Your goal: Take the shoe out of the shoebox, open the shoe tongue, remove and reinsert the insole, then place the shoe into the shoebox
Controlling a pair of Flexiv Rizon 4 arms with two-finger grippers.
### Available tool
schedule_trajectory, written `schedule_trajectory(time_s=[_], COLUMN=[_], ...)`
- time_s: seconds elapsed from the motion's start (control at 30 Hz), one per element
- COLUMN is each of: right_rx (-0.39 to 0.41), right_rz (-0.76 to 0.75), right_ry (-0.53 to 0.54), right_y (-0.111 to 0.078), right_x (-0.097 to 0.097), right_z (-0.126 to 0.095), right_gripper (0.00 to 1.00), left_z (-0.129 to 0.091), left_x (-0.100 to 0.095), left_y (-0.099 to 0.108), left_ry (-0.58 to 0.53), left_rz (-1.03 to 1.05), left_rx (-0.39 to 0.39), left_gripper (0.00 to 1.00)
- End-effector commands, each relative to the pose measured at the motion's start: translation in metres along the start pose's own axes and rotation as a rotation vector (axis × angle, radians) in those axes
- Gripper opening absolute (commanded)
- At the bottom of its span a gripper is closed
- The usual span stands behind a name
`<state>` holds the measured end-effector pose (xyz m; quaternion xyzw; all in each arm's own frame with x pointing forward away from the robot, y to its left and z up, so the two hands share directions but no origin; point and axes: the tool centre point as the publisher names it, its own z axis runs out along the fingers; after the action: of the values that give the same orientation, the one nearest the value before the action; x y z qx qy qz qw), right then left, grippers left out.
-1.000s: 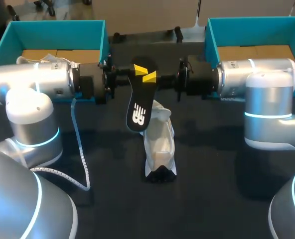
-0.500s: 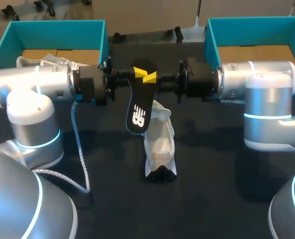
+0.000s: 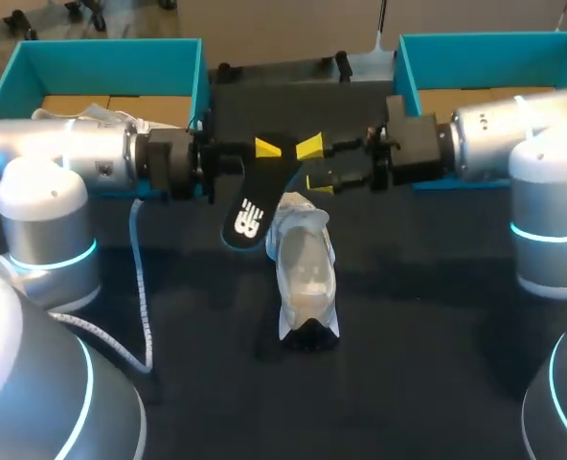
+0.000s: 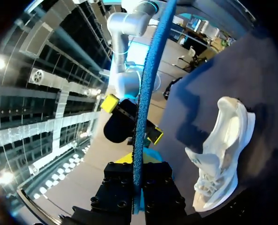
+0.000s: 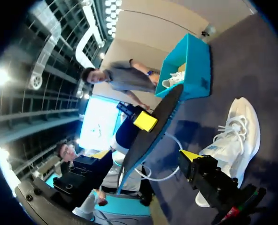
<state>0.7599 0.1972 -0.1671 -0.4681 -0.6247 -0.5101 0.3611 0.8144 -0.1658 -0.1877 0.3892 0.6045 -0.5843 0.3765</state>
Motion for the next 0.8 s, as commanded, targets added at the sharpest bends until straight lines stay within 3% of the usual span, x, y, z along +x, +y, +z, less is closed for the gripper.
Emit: schedule_trajectory(time_s=[0.03,0.53,0.67,0.8], right_rx=[0.056,0.056,0.313,0.474], right_rz=[-0.099,-0.099,-0.47,-0.635], right_ry=[-0.041,-0.041,-0.135,-0.144], right_y=[0.002,0.002,-0.006,-0.016], right_x=[0.004,0.004,0.007,0.005], right_z=[-0.012,-0.012,-0.03,-0.045], right_gripper=[1.0,1.0,1.0,1.0], left_z=[-0.003,-0.003,-0.003,-0.003], left_x=[-0.003,-0.003,-0.003,-0.003], left_y=[0.003,0.003,0.003,0.003], left_ry=[0.014,0.014,0.014,0.014], left_rz=[-0.001,-0.001,-0.001,-0.001], left_rx=[0.01,0.01,0.01,0.01], left_gripper=[0.0,0.0,0.0,0.0])
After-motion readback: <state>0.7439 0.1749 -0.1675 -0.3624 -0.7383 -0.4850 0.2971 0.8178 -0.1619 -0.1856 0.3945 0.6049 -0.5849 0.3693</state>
